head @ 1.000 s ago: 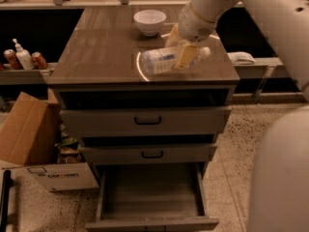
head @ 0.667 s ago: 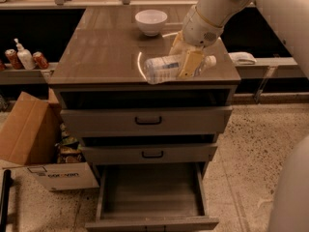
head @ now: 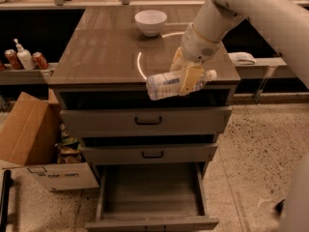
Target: Place blue plastic bottle into bottom drawer
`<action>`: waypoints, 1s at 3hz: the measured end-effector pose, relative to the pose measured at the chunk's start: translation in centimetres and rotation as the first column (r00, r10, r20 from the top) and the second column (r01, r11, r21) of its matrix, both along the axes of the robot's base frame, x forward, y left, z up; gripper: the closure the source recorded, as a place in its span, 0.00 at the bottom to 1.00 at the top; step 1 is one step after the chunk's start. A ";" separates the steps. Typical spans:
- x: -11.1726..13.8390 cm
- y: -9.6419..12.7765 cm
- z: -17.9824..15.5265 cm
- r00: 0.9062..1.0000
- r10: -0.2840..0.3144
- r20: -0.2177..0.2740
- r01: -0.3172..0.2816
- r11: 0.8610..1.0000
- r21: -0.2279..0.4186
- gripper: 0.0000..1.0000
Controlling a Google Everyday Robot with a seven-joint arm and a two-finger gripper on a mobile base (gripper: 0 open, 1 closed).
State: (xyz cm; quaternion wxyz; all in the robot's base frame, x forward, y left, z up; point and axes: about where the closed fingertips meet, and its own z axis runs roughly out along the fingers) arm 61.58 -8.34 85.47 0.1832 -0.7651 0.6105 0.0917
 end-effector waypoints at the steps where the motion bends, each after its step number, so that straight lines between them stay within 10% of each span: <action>1: -3.2 0.4 -2.2 0.999 -0.040 -0.002 0.040 0.998 -0.055 1.00; 3: -9.7 1.7 -12.7 0.989 -0.106 -0.105 0.111 0.993 0.043 1.00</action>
Offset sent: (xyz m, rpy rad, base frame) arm -0.1262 0.0086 -0.1391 -0.0130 0.1285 -0.1477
